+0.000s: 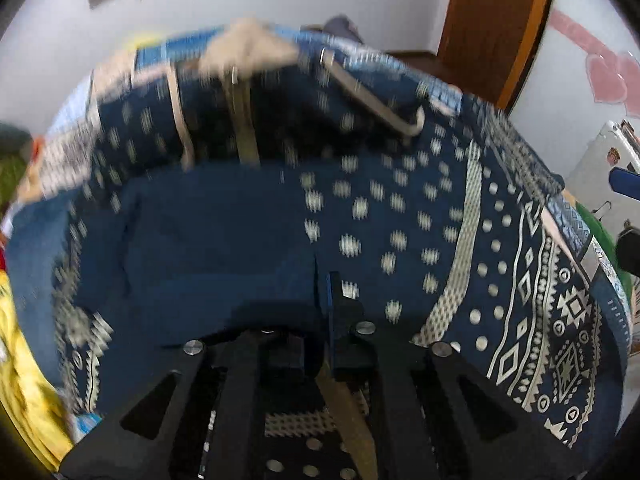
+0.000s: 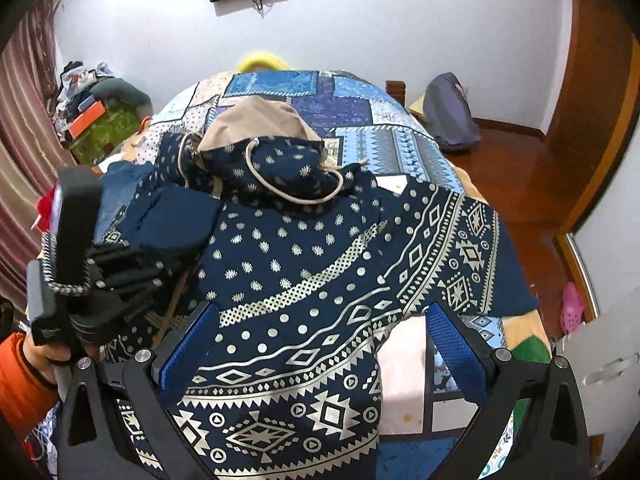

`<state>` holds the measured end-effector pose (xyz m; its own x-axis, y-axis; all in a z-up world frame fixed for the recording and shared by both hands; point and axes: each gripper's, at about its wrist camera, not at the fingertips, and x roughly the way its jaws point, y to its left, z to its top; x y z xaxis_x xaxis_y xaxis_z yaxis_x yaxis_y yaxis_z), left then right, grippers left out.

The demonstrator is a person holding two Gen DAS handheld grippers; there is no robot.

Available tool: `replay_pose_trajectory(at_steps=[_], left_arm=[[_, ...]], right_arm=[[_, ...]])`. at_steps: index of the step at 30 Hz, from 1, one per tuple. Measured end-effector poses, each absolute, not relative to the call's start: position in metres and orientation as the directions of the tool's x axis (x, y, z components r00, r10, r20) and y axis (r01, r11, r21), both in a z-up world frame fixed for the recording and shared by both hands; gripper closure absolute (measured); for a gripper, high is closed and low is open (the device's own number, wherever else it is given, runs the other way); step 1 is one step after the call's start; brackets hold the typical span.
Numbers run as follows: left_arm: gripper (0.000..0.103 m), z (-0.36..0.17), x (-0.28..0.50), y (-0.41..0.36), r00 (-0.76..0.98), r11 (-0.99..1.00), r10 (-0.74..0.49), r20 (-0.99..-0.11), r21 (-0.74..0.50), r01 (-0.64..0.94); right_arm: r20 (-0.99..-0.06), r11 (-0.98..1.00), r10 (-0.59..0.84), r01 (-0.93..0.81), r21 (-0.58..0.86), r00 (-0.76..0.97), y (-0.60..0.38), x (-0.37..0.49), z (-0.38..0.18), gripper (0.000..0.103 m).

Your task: Fold large clothes

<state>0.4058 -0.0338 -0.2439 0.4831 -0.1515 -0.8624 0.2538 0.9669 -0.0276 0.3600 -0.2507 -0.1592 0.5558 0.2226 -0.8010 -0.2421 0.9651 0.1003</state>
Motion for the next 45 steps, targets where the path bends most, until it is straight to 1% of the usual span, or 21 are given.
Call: replay_pose_trajectory(at_steps=[2,3,4,5,6,11,13,15,17,21,24,31,33,34,38,39,40,41,43,44,45], left_arm=[[0.087,-0.245,0.403,-0.026,0.472,0.968,-0.175,-0.864,-0.064,0.242],[0.077,-0.244,0.401,-0.023,0.466,0.967,-0.191,-0.864,-0.083,0.242],[0.068,-0.243,0.399,-0.020,0.451,0.963,-0.212,-0.867,-0.108,0.245],[0.056,-0.242,0.396,-0.017,0.442,0.961,-0.228,-0.867,-0.126,0.248],[0.053,-0.237,0.390,-0.011,0.448,0.959,-0.240,-0.861,-0.139,0.248],[0.052,-0.202,0.355,0.030,0.529,0.973,-0.209,-0.822,-0.118,0.200],[0.046,-0.186,0.345,0.056,0.571,0.982,-0.180,-0.801,-0.107,0.159],[0.042,-0.174,0.339,0.083,0.607,0.990,-0.135,-0.783,-0.084,0.111],[0.041,-0.165,0.332,0.118,0.629,0.997,-0.077,-0.773,-0.056,0.053],[0.041,-0.171,0.327,0.169,0.614,0.999,0.012,-0.789,-0.021,-0.047],[0.041,-0.192,0.328,0.191,0.592,0.995,0.025,-0.806,-0.040,-0.096],[0.041,-0.227,0.335,0.213,0.556,0.991,0.003,-0.831,-0.074,-0.115],[0.041,-0.231,0.339,0.214,0.551,0.990,-0.008,-0.835,-0.083,-0.112],[0.041,-0.233,0.342,0.214,0.550,0.990,-0.016,-0.835,-0.090,-0.108],[0.041,-0.243,0.354,0.211,0.546,0.987,-0.044,-0.837,-0.119,-0.103],[0.041,-0.246,0.356,0.212,0.542,0.986,-0.052,-0.839,-0.128,-0.104],[0.041,-0.251,0.360,0.210,0.531,0.984,-0.064,-0.845,-0.141,-0.106],[0.041,-0.259,0.365,0.208,0.515,0.983,-0.073,-0.854,-0.150,-0.108],[0.040,-0.273,0.371,0.206,0.484,0.981,-0.078,-0.871,-0.153,-0.117],[0.040,-0.278,0.374,0.206,0.476,0.980,-0.081,-0.876,-0.158,-0.124],[0.039,-0.285,0.376,0.206,0.470,0.974,-0.093,-0.878,-0.178,-0.140]], right_arm=[[-0.801,0.964,0.224,-0.250,0.096,0.556,-0.246,0.359,-0.159,0.000],[-0.800,0.962,0.226,-0.256,0.094,0.556,-0.243,0.359,-0.158,0.000],[-0.799,0.961,0.228,-0.261,0.092,0.556,-0.240,0.359,-0.156,0.000],[-0.798,0.959,0.230,-0.268,0.089,0.556,-0.236,0.359,-0.155,0.000],[-0.797,0.958,0.232,-0.275,0.086,0.558,-0.232,0.359,-0.153,0.000],[-0.787,0.940,0.257,-0.333,0.071,0.560,-0.203,0.360,-0.142,0.000],[-0.787,0.929,0.273,-0.363,0.067,0.553,-0.185,0.361,-0.140,0.000],[-0.789,0.915,0.289,-0.399,0.061,0.542,-0.163,0.364,-0.140,0.000],[-0.793,0.898,0.303,-0.436,0.053,0.528,-0.140,0.365,-0.142,0.000],[-0.809,0.846,0.346,-0.530,0.051,0.475,-0.080,0.375,-0.154,0.000],[-0.832,0.822,0.349,-0.567,0.051,0.431,-0.042,0.385,-0.170,0.000],[-0.892,0.795,0.306,-0.605,0.047,0.333,0.031,0.417,-0.222,0.000],[-0.898,0.800,0.282,-0.600,0.026,0.338,0.041,0.425,-0.234,0.003],[-0.899,0.801,0.273,-0.599,0.014,0.344,0.045,0.430,-0.238,0.007],[-0.875,0.771,0.287,-0.636,-0.029,0.389,0.052,0.432,-0.243,0.011],[-0.870,0.749,0.294,-0.661,-0.047,0.396,0.054,0.429,-0.243,0.019],[-0.868,0.735,0.293,-0.675,-0.063,0.400,0.055,0.426,-0.242,0.031],[-0.867,0.718,0.288,-0.691,-0.086,0.408,0.057,0.421,-0.242,0.048],[-0.868,0.707,0.277,-0.699,-0.106,0.412,0.057,0.417,-0.241,0.070],[-0.867,0.709,0.279,-0.698,-0.104,0.412,0.055,0.417,-0.239,0.077],[-0.867,0.712,0.288,-0.696,-0.090,0.406,0.051,0.418,-0.237,0.081]])
